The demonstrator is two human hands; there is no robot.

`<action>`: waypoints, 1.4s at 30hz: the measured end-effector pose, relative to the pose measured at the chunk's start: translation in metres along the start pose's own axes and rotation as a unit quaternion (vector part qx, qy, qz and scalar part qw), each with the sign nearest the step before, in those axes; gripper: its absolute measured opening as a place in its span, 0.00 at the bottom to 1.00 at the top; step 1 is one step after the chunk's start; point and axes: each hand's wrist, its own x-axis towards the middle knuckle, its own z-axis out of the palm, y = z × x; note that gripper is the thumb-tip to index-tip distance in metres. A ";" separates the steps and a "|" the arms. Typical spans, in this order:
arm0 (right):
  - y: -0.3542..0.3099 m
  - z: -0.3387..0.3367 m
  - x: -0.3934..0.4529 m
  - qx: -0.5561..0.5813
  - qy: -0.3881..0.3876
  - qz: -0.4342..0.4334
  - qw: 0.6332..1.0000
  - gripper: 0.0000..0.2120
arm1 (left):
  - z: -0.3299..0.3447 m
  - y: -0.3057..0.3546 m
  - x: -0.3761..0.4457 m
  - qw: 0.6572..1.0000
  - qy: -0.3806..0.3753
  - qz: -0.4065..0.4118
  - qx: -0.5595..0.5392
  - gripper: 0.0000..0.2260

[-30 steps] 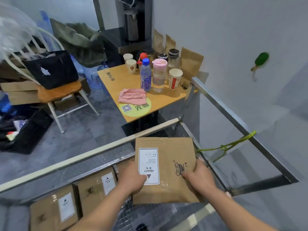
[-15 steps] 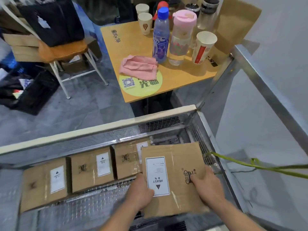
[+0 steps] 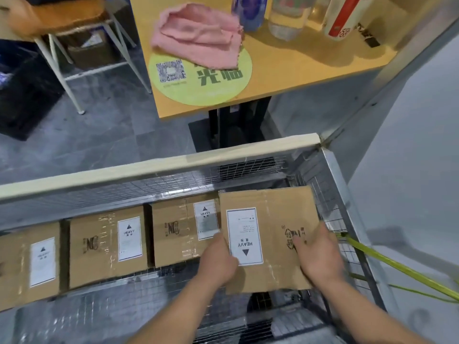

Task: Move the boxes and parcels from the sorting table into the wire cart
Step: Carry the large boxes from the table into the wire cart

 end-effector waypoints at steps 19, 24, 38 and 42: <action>0.002 0.092 0.080 0.007 -0.008 -0.044 0.999 0.46 | 0.036 -0.046 0.104 0.999 0.033 -0.013 -0.004 0.16; -0.001 0.129 0.104 0.039 -0.028 -0.019 0.999 0.53 | 0.042 -0.060 0.127 1.000 0.030 0.001 0.005 0.12; 0.015 0.159 0.150 -0.055 -0.083 -0.035 0.994 0.42 | 0.064 -0.066 0.153 0.998 -0.031 0.056 -0.026 0.29; 0.013 0.151 0.134 -0.084 -0.098 -0.062 0.990 0.44 | 0.054 -0.056 0.142 0.997 -0.020 0.069 -0.007 0.29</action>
